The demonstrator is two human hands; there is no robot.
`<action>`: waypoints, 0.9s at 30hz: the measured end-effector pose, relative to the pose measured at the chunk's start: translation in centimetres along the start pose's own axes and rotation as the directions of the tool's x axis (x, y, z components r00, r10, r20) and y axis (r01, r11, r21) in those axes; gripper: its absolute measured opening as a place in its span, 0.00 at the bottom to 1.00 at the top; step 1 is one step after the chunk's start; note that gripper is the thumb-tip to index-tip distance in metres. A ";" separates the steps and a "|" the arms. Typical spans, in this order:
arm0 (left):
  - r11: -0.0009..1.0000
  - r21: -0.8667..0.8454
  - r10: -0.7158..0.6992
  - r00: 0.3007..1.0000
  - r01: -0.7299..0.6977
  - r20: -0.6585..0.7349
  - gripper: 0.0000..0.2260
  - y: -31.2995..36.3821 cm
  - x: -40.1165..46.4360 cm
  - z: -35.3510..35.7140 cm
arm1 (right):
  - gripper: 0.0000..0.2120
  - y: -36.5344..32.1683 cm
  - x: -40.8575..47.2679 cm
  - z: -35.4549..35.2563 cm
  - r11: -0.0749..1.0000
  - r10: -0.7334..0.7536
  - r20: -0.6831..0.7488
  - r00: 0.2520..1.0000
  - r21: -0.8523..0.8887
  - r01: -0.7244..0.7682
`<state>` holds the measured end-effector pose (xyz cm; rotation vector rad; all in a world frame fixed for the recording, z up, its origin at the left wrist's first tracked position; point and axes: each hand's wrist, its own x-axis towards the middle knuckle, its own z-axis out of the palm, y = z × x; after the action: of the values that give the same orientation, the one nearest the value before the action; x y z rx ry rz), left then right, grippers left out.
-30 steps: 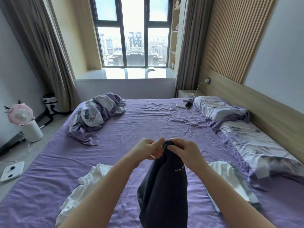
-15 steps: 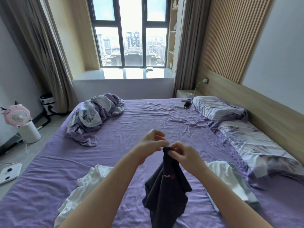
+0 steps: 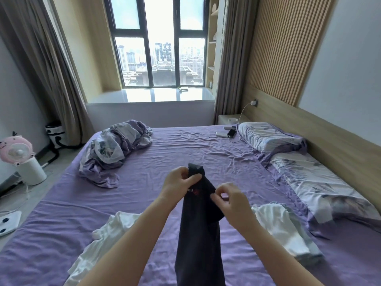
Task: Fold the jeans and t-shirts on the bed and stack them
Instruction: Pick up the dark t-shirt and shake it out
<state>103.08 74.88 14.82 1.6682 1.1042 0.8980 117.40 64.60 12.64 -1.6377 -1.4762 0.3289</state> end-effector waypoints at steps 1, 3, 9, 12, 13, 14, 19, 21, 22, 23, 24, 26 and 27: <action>0.998 0.063 0.007 1.000 -0.006 -0.012 0.12 -0.1 0.1 -0.2 | 0.06 -0.1 0.4 -0.6 0.998 0.018 -0.041 0.999 0.068 -0.015; 0.996 0.088 -0.009 1.000 0.010 -0.017 0.13 -0.6 0.1 -0.5 | 0.06 -0.3 1.6 -1.9 0.986 0.064 -0.070 0.995 0.160 -0.052; 0.989 -0.139 -0.034 0.998 0.042 0.058 0.11 -0.3 -0.7 -0.3 | 0.11 0.6 1.9 0.7 0.985 0.169 0.201 0.965 -0.071 -0.158; 0.996 -0.089 -0.026 0.999 0.029 0.040 0.12 0.1 -0.4 -1.1 | 0.03 0.8 1.9 1.0 0.993 0.113 0.089 0.990 -0.031 -0.111; 0.998 -0.051 -0.023 1.000 0.024 0.019 0.11 0.0 -0.3 -1.6 | 0.03 0.7 2.2 0.6 0.995 0.090 0.066 0.994 0.038 -0.092; 1.000 0.003 -0.010 1.000 0.010 -0.002 0.12 -0.2 -0.3 -2.0 | 0.05 0.3 2.6 0.1 0.990 0.080 0.055 0.995 0.110 -0.085; 0.982 0.156 0.111 0.993 -0.103 -0.044 0.22 -1.8 -0.4 -3.2 | 0.05 -1.7 4.2 -1.3 0.863 0.116 0.156 0.981 0.474 -0.177; 0.975 0.182 0.121 0.992 -0.124 0.028 0.38 -1.9 -0.3 -3.5 | 0.06 -1.8 4.6 -1.7 0.895 0.062 0.185 0.981 0.424 -0.136; 0.975 0.185 0.110 0.991 -0.123 0.080 0.43 -1.9 -0.2 -3.6 | 0.06 -1.8 4.7 -1.9 0.911 0.030 0.192 0.981 0.399 -0.106; 0.977 0.178 0.093 0.987 -0.116 0.132 0.44 -1.8 0.0 -3.6 | 0.07 -1.8 4.8 -2.1 0.917 0.012 0.201 0.980 0.388 -0.090; 0.980 0.168 0.074 0.980 -0.106 0.186 0.40 -1.8 0.2 -3.6 | 0.08 -1.8 4.9 -2.2 0.916 0.003 0.204 0.979 0.392 -0.084; 0.978 0.191 0.031 0.958 -0.088 0.285 0.17 -1.6 0.5 -3.2 | 0.09 -1.7 5.1 -2.6 0.874 0.042 0.162 0.986 0.471 -0.115; 0.974 0.213 0.010 0.957 -0.075 0.291 0.08 -1.5 0.4 -3.0 | 0.10 -1.5 5.2 -2.9 0.850 0.078 0.131 0.988 0.509 -0.135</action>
<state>100.13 76.44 14.36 1.9432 0.9969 0.5472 119.73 67.93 17.26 -1.2754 -1.2306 0.8146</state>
